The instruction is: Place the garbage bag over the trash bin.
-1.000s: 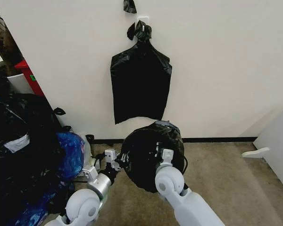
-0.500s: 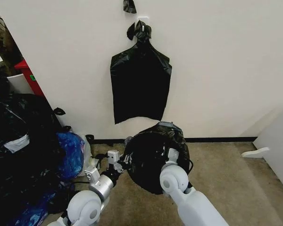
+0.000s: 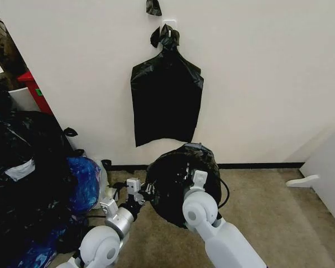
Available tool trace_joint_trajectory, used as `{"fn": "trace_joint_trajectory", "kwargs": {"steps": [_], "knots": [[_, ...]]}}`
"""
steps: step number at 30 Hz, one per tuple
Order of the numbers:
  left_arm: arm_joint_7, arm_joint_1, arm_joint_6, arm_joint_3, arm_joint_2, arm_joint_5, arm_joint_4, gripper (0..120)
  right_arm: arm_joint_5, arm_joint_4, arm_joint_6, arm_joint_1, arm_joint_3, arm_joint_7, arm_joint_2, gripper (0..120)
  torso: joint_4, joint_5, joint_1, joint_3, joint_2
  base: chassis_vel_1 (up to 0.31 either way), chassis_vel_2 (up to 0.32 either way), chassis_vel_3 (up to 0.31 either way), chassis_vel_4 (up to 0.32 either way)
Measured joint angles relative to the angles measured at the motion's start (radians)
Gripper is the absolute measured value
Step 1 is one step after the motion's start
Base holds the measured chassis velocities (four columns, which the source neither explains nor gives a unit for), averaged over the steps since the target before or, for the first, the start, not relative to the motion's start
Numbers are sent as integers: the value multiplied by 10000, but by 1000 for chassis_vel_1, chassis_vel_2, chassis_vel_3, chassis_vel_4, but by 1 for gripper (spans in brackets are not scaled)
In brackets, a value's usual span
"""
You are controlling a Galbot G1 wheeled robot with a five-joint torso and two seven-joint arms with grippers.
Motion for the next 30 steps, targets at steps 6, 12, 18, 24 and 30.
{"fn": "trace_joint_trajectory", "kwargs": {"steps": [6,12,18,24,30], "knots": [[48,-107,-6,108,-1,-84,-65,0,-81,-483,92,66,112,-16,159,0,-1,0,0,0,0,0,0,0,0],[248,-64,6,245,6,0,-93,0,-198,-652,173,71,272,-68,277,0,-3,0,0,0,0,0,0,0,0],[248,-87,11,336,-16,41,-90,0,-243,-557,190,-17,260,-77,287,0,-1,1,0,0,0,0,0,0,0],[208,-147,11,311,-17,26,-43,0,-241,-364,187,-106,179,-66,246,0,-1,0,-2,0,0,0,0,0,0],[20,-245,-5,210,-63,-53,15,0,-203,28,144,-210,-79,-20,222,0,-1,1,-2,0,0,0,0,0,0]]}}
